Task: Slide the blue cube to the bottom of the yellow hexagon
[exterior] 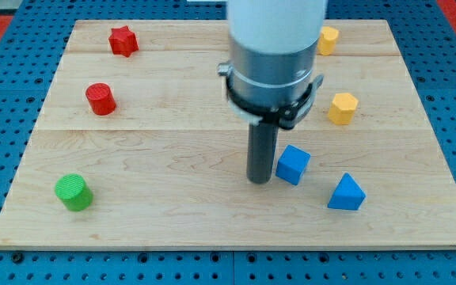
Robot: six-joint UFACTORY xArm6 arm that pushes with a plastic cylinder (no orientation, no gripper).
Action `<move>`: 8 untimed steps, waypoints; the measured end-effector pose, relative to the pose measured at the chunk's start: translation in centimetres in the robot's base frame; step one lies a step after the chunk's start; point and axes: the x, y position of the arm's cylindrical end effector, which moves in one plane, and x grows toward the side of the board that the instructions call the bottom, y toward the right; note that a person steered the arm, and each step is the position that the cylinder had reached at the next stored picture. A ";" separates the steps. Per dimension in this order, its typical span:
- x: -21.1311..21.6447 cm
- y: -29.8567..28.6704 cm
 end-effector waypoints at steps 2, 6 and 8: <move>-2.0 1.0; -0.5 8.9; 1.9 -1.1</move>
